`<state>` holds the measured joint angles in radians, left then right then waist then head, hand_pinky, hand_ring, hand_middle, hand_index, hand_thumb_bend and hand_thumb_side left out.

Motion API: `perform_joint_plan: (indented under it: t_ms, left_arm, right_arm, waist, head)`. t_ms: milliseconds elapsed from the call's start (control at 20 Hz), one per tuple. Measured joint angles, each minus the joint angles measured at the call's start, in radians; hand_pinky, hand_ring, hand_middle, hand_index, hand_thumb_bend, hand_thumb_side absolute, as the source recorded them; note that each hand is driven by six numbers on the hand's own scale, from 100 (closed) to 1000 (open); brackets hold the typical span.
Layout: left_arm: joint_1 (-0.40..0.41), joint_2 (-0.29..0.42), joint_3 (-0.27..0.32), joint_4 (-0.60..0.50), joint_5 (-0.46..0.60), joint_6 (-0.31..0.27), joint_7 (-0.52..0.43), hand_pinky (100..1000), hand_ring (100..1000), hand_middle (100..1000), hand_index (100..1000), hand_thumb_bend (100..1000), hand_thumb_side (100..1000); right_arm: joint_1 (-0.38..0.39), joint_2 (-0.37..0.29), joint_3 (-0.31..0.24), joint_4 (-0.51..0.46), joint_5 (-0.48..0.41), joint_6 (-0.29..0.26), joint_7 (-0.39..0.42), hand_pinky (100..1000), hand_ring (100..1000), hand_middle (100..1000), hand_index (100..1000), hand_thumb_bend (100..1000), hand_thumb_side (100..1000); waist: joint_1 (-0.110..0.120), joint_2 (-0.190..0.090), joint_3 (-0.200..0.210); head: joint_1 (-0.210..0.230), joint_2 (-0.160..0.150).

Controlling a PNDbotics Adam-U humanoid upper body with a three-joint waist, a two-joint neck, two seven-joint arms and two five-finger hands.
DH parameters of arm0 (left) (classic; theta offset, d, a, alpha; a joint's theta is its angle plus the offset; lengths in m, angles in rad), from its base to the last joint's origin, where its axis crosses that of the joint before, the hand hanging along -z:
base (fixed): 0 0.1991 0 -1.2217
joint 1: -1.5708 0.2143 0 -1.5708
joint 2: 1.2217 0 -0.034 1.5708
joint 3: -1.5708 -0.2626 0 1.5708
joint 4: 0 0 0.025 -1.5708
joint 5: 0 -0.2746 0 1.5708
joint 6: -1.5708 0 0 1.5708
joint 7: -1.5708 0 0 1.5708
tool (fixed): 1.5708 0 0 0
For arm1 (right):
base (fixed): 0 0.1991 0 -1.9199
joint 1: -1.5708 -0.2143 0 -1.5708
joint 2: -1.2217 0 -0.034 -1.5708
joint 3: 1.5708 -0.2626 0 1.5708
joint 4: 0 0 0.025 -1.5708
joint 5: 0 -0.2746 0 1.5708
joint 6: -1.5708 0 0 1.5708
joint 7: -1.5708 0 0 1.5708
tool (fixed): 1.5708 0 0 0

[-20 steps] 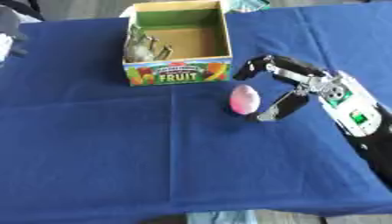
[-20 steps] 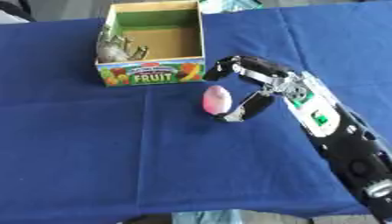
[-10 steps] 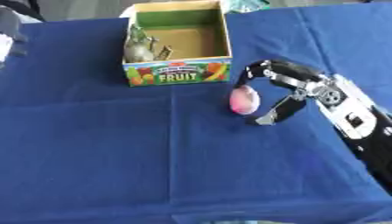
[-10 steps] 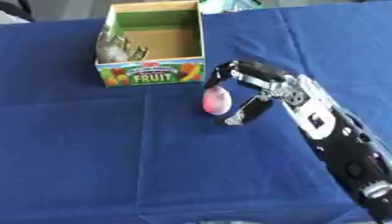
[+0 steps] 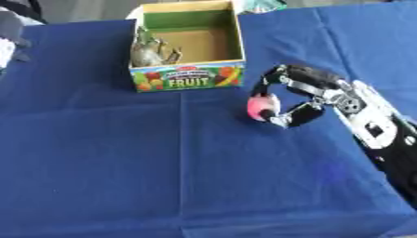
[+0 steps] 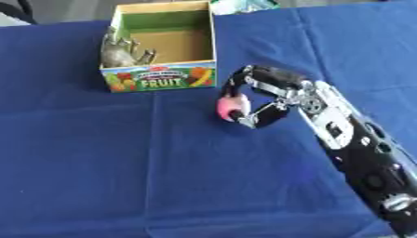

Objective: Pick up objects on the table and place them in the box.

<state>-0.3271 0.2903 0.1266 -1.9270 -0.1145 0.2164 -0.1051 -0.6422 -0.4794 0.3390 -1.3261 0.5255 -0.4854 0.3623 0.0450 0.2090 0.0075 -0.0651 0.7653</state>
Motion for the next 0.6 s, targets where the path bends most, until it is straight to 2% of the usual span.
perform_joint_plan:
  t_ms: [300, 600]
  left_arm:
    - [0.000, 0.000, 0.000, 0.000, 0.000, 0.001, 0.000, 620, 673, 696, 792, 391, 629]
    - [0.000, 0.000, 0.000, 0.000, 0.000, 0.003, 0.000, 620, 673, 696, 792, 386, 629]
  right_arm:
    - [0.000, 0.000, -0.001, 0.000, 0.007, -0.001, -0.050, 677, 523, 319, 641, 100, 100]
    - [0.000, 0.000, -0.007, -0.003, 0.007, 0.000, -0.110, 671, 513, 289, 620, 100, 100]
  waist:
    - [0.002, 0.000, 0.000]
    - [0.002, -0.002, 0.000]
  head:
    - [0.000, 0.000]
    - [0.000, 0.000]
